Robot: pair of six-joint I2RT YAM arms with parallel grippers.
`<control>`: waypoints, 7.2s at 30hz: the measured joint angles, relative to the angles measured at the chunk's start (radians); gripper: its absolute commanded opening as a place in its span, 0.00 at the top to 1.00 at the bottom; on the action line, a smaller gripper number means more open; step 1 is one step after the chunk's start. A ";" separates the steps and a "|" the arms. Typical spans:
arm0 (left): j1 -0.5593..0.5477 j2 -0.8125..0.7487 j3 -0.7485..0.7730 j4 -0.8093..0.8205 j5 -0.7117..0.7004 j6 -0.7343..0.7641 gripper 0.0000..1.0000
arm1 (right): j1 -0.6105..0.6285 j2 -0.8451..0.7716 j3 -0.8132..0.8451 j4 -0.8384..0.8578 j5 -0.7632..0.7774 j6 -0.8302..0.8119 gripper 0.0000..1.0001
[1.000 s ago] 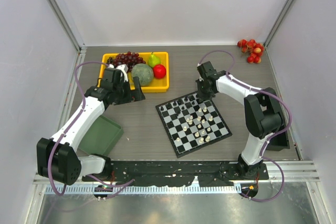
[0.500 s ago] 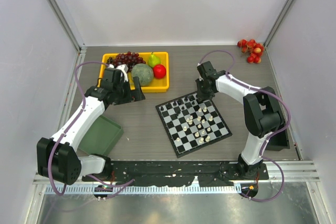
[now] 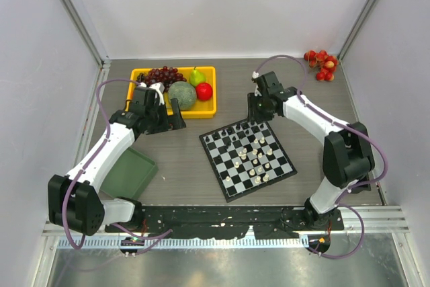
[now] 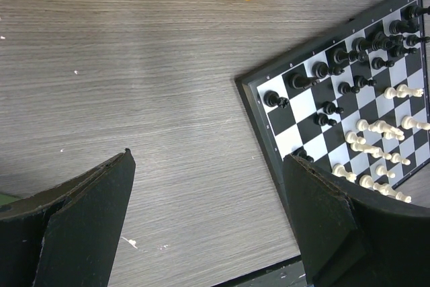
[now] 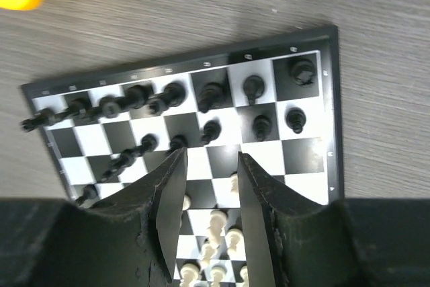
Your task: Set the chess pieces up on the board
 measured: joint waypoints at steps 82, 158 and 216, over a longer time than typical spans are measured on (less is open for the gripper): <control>0.000 0.008 -0.005 0.005 0.003 0.000 0.01 | 0.271 0.211 0.122 -0.010 -0.014 0.037 0.77; 0.000 0.016 -0.010 0.006 0.007 0.000 0.01 | 0.301 0.163 0.068 -0.039 -0.066 0.028 0.85; 0.000 0.019 -0.010 0.005 0.007 0.000 0.01 | 0.350 0.095 0.051 0.016 -0.130 0.024 0.57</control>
